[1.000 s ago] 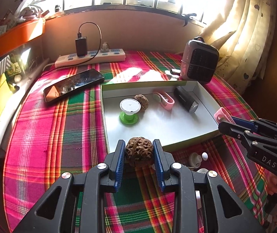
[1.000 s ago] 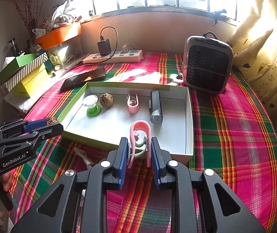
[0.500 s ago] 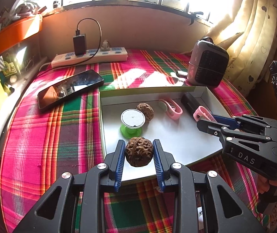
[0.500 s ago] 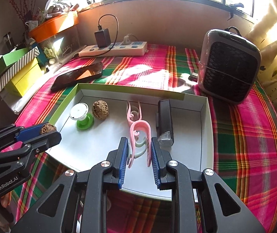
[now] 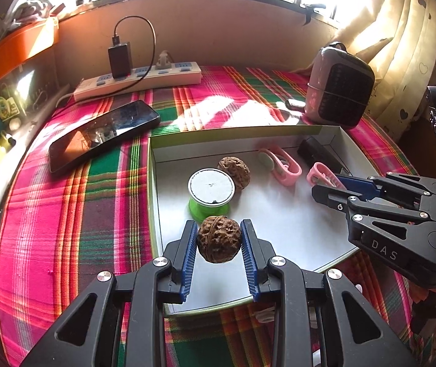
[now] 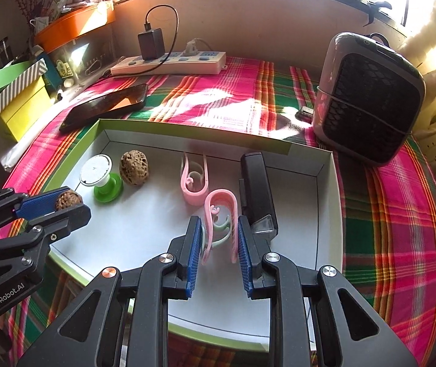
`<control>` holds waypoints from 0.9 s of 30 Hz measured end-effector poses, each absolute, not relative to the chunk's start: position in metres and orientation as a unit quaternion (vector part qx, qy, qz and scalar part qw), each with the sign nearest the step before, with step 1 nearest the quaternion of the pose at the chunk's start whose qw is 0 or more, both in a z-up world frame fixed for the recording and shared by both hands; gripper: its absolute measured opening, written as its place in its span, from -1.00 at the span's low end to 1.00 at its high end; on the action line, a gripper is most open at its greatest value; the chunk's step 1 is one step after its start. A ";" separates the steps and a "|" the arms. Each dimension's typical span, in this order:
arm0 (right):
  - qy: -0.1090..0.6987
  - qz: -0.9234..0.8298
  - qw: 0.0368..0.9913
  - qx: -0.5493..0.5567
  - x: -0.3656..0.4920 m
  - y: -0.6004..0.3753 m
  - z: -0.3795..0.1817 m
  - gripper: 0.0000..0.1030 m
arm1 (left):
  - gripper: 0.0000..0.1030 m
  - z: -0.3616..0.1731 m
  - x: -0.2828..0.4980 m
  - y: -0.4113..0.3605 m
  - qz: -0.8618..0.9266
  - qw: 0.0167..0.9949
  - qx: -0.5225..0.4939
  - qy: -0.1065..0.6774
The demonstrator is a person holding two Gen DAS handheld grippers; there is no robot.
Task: Organize objects
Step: 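Carry the walnut and pink clip into the box lid with both tools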
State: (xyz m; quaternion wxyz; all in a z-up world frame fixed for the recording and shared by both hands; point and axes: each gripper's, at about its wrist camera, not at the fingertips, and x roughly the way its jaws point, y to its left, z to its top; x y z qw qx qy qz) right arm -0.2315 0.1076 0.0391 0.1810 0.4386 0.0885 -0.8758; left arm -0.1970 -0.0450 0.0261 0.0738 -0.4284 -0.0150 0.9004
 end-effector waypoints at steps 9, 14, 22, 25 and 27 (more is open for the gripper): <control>0.106 -0.880 0.165 0.433 -0.233 0.109 0.036 -0.53 | -0.48 0.021 -0.204 -0.041 0.899 0.075 -0.432 -0.006; 0.112 -0.882 0.156 0.430 -0.234 0.110 0.036 -0.53 | -0.48 0.018 -0.205 -0.037 0.899 0.070 -0.433 0.005; 0.114 -0.882 0.156 0.430 -0.232 0.109 0.033 -0.53 | -0.48 0.017 -0.206 -0.036 0.898 0.066 -0.434 0.008; 0.114 -0.882 0.156 0.430 -0.232 0.109 0.033 -0.53 | -0.48 0.017 -0.207 -0.036 0.898 0.065 -0.435 0.008; 0.114 -0.882 0.156 0.430 -0.233 0.108 0.033 -0.53 | -0.48 0.017 -0.206 -0.035 0.898 0.064 -0.435 0.009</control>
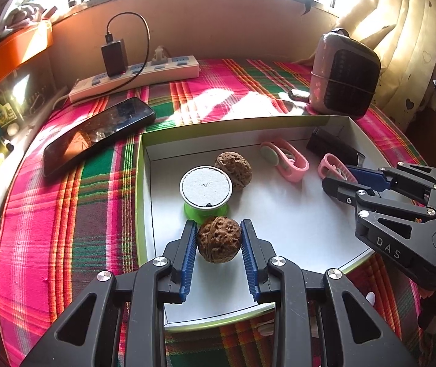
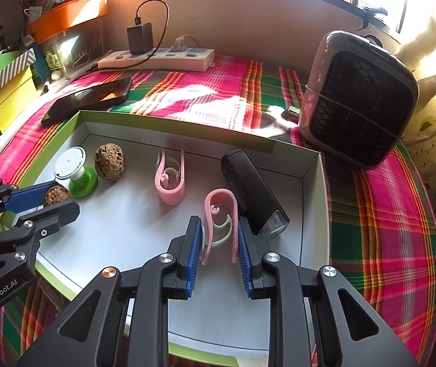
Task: Organize objects
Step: 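Carry the walnut and pink clip into the box lid with both tools, then open the right tool to release the pink clip while the left tool releases the walnut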
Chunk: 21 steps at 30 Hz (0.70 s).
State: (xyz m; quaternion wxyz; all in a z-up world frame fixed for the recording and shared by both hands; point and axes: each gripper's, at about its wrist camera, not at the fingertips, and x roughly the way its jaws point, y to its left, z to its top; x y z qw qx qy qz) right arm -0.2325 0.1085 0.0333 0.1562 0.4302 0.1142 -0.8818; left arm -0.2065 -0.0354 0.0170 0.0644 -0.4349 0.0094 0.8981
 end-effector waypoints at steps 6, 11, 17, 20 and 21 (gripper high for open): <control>0.113 -0.882 0.155 0.430 -0.232 0.108 0.033 -0.53 | -0.48 0.017 -0.207 -0.035 0.897 0.062 -0.437 0.011; 0.110 -0.883 0.155 0.430 -0.231 0.108 0.034 -0.52 | -0.48 0.016 -0.207 -0.035 0.897 0.062 -0.438 0.011; 0.108 -0.883 0.155 0.430 -0.231 0.109 0.033 -0.50 | -0.47 0.017 -0.206 -0.035 0.896 0.062 -0.440 0.009; 0.108 -0.883 0.156 0.430 -0.231 0.108 0.033 -0.45 | -0.47 0.017 -0.207 -0.034 0.896 0.062 -0.440 0.010; 0.107 -0.883 0.155 0.430 -0.230 0.109 0.033 -0.40 | -0.47 0.017 -0.206 -0.034 0.896 0.062 -0.440 0.009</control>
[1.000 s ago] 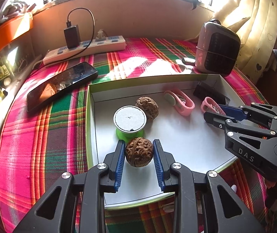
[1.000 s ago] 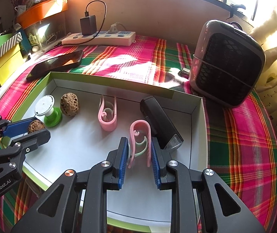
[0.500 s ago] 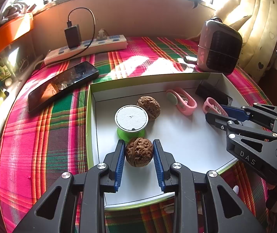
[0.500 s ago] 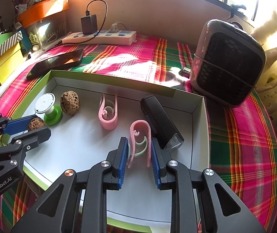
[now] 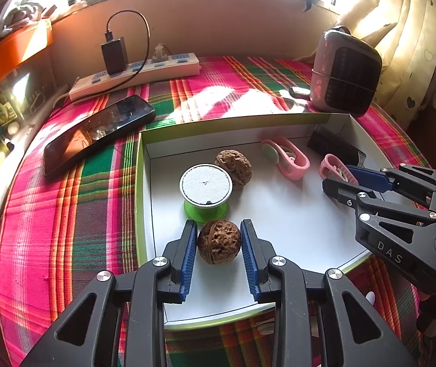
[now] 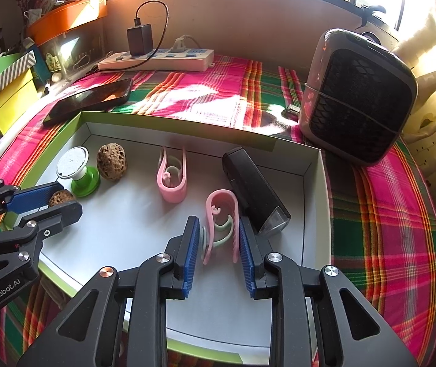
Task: Organize objects
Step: 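Open the right tool to release the pink clip while the left tool releases the walnut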
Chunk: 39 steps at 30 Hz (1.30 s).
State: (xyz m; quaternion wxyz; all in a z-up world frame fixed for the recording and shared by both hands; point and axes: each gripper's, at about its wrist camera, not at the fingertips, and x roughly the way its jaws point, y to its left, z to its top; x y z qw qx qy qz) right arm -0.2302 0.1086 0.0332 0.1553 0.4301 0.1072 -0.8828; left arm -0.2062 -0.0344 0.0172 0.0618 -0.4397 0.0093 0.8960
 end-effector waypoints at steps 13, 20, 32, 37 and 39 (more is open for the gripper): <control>0.095 -0.887 0.160 0.423 -0.221 0.109 0.039 -0.27 | -0.41 0.019 -0.199 -0.033 0.896 0.064 -0.440 0.008; 0.087 -0.889 0.160 0.419 -0.212 0.110 0.042 -0.26 | -0.40 0.023 -0.189 -0.037 0.897 0.062 -0.438 0.001; 0.068 -0.899 0.162 0.401 -0.183 0.115 0.057 -0.25 | -0.40 0.035 -0.168 -0.043 0.906 0.059 -0.420 -0.010; 0.079 -0.906 0.162 0.384 -0.164 0.113 0.066 -0.24 | -0.39 0.041 -0.151 -0.045 0.911 0.058 -0.408 -0.012; 0.077 -0.908 0.162 0.377 -0.156 0.114 0.070 -0.18 | -0.39 0.043 -0.144 -0.046 0.913 0.058 -0.404 -0.013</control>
